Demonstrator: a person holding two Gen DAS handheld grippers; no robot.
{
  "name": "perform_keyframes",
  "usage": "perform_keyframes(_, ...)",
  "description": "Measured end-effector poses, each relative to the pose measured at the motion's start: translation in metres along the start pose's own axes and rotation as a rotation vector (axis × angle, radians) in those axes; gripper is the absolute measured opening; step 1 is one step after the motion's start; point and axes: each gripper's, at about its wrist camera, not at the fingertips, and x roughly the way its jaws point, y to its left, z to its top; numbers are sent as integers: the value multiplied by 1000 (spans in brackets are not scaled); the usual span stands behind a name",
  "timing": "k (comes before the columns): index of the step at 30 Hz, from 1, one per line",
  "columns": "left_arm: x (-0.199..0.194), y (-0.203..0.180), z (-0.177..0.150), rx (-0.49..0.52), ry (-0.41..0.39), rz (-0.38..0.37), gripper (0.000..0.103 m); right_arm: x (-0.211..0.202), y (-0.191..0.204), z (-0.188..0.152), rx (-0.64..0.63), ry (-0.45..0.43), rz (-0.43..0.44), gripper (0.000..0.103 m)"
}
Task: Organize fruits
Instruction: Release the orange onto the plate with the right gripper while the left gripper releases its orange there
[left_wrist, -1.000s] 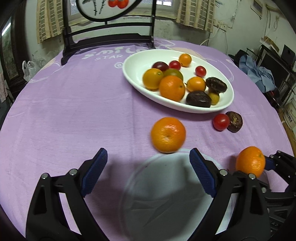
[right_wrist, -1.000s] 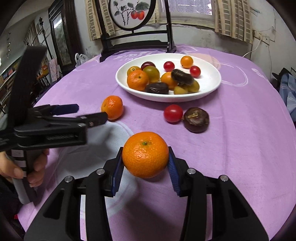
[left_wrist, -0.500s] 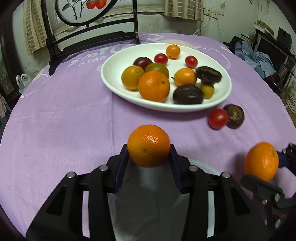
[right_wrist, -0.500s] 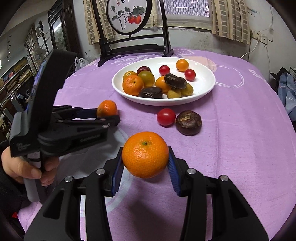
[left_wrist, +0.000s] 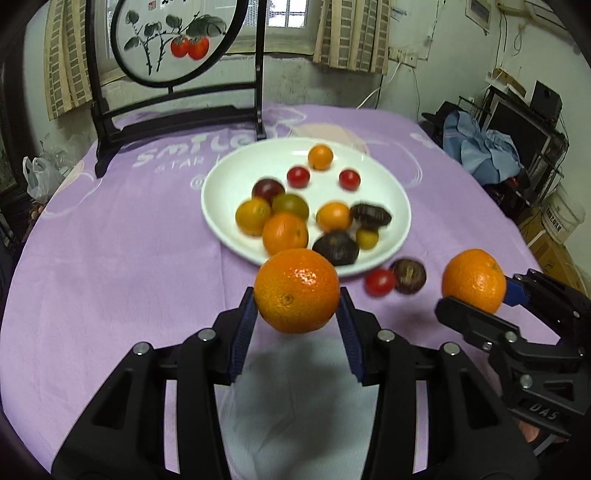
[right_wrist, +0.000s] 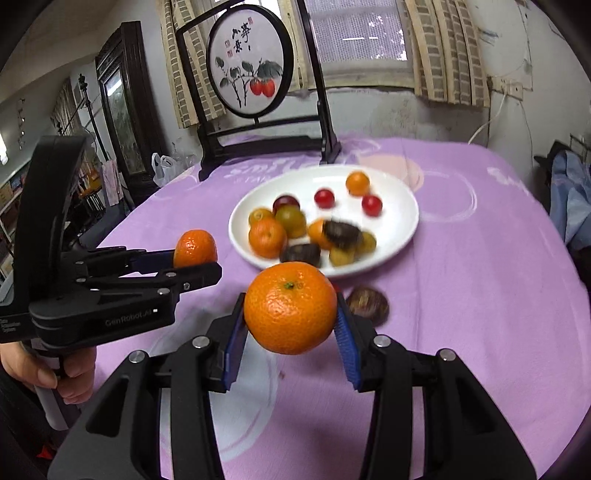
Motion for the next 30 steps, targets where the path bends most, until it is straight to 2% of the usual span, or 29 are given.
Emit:
perform_keyframes(5, 21, 8, 31, -50, -2, 30, 44, 20, -6, 26, -23, -26, -7, 45)
perform_keyframes(10, 48, 19, 50, -83, 17, 64, 44, 54, -10, 41, -51, 1, -40, 45)
perform_keyframes(17, 75, 30, 61, -99, 43, 83, 45, 98, -18, 60, -84, 37, -74, 45)
perform_keyframes(22, 83, 33, 64, -117, 35, 76, 45, 114, -28, 65, -63, 55, -89, 45)
perform_keyframes(25, 81, 32, 66, -121, 21, 86, 52, 115, -35, 63, -29, 51, -94, 52)
perform_keyframes(27, 75, 33, 66, -128, 0, 104, 63, 109, -42, 62, 5, 27, -96, 60)
perform_keyframes(28, 71, 34, 65, -135, -13, 101, 71, 106, -44, 62, 18, 21, -89, 60)
perform_keyframes(30, 63, 34, 62, -140, -30, 90, 74, 100, -46, 60, 25, 20, -88, 60)
